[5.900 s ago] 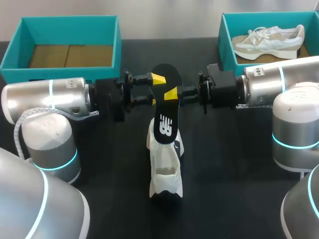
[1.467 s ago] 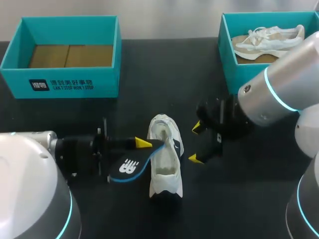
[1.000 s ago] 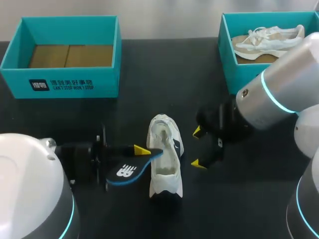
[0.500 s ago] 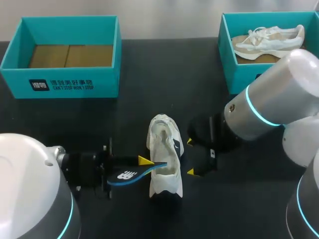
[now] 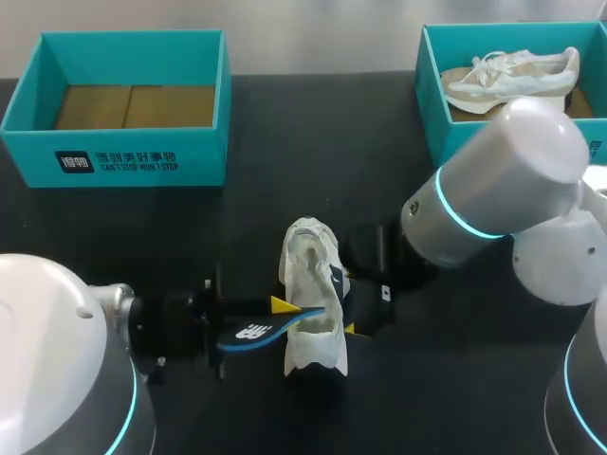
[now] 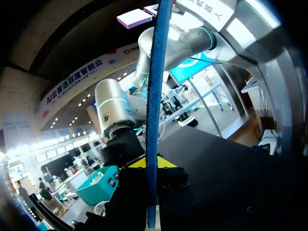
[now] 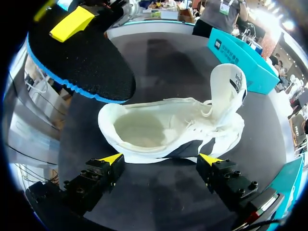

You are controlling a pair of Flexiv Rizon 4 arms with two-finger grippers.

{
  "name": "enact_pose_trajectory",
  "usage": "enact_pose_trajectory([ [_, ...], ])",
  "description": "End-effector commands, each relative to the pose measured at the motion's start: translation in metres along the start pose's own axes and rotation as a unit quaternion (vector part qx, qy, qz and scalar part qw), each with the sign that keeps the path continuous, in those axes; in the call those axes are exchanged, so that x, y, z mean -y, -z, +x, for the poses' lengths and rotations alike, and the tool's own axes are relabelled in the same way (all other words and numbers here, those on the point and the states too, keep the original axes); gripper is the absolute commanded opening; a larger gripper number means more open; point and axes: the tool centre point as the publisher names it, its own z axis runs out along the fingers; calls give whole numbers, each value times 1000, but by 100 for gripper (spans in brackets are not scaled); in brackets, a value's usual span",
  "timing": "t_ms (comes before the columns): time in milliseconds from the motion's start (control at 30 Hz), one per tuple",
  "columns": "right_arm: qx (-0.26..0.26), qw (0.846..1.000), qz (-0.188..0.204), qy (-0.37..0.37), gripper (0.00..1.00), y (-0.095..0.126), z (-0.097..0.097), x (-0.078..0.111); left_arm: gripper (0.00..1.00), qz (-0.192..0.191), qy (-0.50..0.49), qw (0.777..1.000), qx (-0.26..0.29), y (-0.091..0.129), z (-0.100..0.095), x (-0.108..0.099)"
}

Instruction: Take the shoe out of the shoebox, open the shoe tongue, remove and reinsert the insole, then place the shoe into the shoebox

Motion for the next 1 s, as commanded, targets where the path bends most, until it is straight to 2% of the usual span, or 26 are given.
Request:
enact_pose_trajectory([
  [33,1,1000,9,-1,100,-4,0,-6,0,-2,0,1000,1,-2,1,1],
  [100,1,1000,9,-1,100,-4,0,-6,0,-2,0,1000,1,-2,1,1],
  [200,-6,999,30,-9,100,-8,2,-9,0,4,5,1000,5,-4,3,-4],
  [400,-7,999,30,-21,100,-9,4,-7,0,4,2,1000,4,-7,6,-11],
  [733,-12,998,44,-34,100,-5,15,-12,0,14,-10,1000,2,-8,6,-12],
  [1000,-17,998,43,-35,100,-8,16,-11,0,16,-15,1000,-4,-11,7,-11],
])
